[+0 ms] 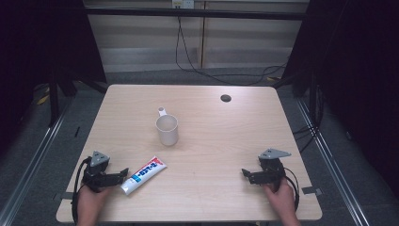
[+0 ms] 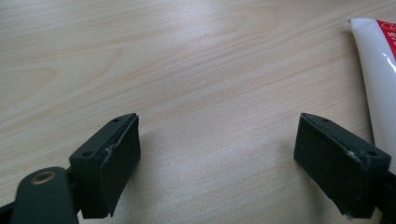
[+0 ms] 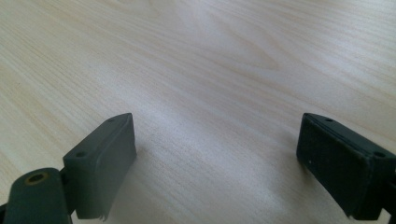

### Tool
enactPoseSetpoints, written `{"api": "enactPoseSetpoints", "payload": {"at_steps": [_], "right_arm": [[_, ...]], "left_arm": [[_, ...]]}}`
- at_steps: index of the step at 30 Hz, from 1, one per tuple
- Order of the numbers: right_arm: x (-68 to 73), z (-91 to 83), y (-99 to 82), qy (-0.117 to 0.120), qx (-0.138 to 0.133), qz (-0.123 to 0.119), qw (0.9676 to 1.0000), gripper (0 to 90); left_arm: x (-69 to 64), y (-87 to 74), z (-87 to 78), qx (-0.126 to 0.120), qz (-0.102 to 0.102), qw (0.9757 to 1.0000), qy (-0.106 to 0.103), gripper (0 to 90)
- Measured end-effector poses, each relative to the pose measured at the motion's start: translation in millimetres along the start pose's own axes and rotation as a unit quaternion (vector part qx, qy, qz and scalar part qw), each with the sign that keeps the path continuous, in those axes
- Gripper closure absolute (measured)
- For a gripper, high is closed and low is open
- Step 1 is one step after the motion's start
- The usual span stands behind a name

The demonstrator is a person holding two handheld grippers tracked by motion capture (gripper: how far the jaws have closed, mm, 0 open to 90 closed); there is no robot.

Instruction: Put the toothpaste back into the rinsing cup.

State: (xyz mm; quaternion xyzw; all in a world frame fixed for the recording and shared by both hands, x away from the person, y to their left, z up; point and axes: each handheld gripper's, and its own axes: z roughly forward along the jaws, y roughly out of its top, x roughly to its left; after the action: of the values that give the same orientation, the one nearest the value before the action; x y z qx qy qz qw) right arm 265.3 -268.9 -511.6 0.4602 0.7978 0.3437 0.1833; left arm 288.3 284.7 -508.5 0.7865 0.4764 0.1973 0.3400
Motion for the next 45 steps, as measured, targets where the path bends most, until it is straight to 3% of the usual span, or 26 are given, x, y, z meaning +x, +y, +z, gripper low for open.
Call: {"api": "enactPoseSetpoints", "payload": {"at_steps": [8, 14, 24, 33, 37, 45], "right_arm": [[0.1, -0.1, 0.0, 0.000, 0.001, 0.001, 1.0000, 11.3], [-0.1, 0.0, 0.0, 0.000, 0.000, 0.000, 1.0000, 11.3], [0.1, -0.1, 0.0, 0.000, 0.001, 0.001, 1.0000, 11.3], [0.1, -0.2, 0.0, 0.000, 0.001, 0.001, 1.0000, 11.3], [0.1, -0.1, 0.0, 0.000, 0.001, 0.001, 1.0000, 11.3], [0.2, -0.2, 0.1, 0.000, 0.001, 0.002, 1.0000, 11.3]], "left_arm": [[-0.5, 0.7, 0.0, 0.003, -0.002, 1.0000, 0.002, 14.1], [-0.2, 9.5, -2.1, 0.038, -0.006, 0.9992, -0.004, 17.1], [-8.9, 35.2, -11.1, 0.052, 0.017, 0.9981, -0.030, 18.2], [-21.2, 59.7, -18.4, 0.065, 0.045, 0.9954, -0.054, 18.8], [-25.7, 67.1, -18.1, 0.079, 0.056, 0.9931, -0.067, 19.1], [-36.3, 76.5, -15.0, 0.093, 0.060, 0.9903, -0.085, 20.1]]}}
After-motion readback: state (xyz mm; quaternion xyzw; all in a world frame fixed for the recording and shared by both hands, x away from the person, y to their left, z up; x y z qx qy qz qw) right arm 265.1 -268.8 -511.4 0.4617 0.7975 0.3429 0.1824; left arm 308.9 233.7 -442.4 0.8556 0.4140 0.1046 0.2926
